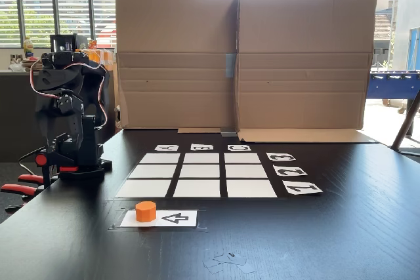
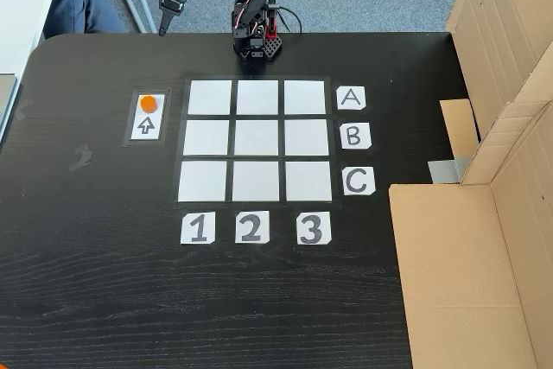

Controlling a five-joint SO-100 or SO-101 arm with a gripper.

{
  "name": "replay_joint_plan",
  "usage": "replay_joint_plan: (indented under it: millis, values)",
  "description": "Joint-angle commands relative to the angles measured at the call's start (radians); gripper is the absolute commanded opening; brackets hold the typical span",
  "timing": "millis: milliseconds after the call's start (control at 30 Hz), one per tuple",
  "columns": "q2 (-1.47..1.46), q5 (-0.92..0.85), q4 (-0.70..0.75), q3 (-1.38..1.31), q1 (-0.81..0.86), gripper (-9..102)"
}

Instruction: Pick up the round, orange token and place it in the grid on square A1.

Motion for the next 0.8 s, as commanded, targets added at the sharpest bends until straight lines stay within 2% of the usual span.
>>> replay_joint_plan:
  millis: [0, 367, 767]
  values:
    - [-0.083, 0.026, 0.003, -0.107, -0.044, 24]
    - [-0.439, 0.129, 0.003, -0.396, -0.173, 24]
    - [-0.686, 0.158, -0.008, -0.618, -0.258, 25]
